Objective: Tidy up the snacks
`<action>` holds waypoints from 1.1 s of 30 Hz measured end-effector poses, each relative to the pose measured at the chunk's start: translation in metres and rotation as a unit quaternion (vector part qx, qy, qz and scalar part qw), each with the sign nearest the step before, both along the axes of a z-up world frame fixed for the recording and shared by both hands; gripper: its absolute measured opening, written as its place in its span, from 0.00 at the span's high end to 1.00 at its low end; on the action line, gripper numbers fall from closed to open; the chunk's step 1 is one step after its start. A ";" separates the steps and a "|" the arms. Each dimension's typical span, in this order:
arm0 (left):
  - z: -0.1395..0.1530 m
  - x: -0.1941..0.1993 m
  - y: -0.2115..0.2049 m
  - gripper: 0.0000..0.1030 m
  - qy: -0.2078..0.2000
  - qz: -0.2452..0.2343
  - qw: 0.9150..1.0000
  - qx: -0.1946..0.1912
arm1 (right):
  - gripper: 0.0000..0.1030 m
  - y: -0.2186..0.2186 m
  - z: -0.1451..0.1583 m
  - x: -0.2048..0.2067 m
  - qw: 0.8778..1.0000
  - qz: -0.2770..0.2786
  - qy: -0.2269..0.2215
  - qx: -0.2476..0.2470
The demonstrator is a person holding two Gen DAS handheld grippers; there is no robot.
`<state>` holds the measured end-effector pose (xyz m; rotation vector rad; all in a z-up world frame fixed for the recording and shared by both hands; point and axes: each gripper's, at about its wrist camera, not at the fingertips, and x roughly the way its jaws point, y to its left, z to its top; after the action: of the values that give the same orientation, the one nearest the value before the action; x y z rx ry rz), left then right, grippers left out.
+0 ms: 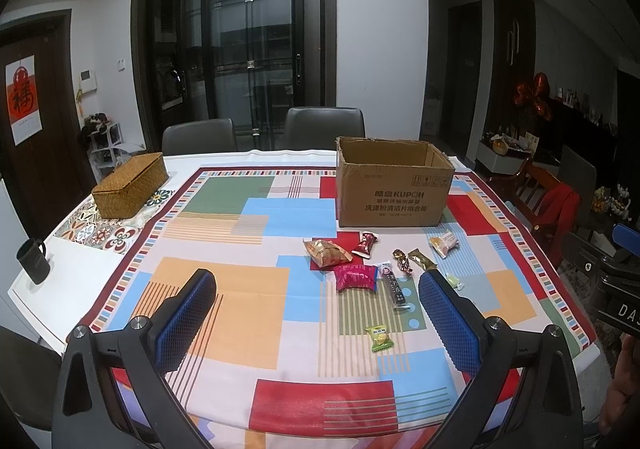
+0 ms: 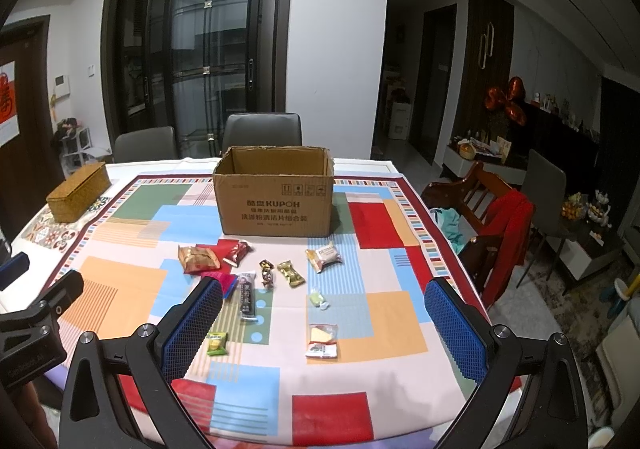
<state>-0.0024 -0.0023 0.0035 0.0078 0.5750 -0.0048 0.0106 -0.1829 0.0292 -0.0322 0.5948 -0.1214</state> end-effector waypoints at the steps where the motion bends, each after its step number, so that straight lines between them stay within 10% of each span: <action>1: 0.000 0.000 0.000 0.00 0.000 0.000 1.000 0.000 | 0.01 0.000 0.000 0.000 1.000 0.000 0.000 0.000; 33: 0.002 -0.001 -0.004 0.00 -0.001 -0.002 1.000 -0.002 | 0.01 -0.001 0.005 -0.003 1.000 -0.001 -0.003 -0.004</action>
<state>-0.0030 -0.0063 0.0052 0.0058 0.5739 -0.0092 0.0077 -0.1840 0.0344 -0.0392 0.5887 -0.1268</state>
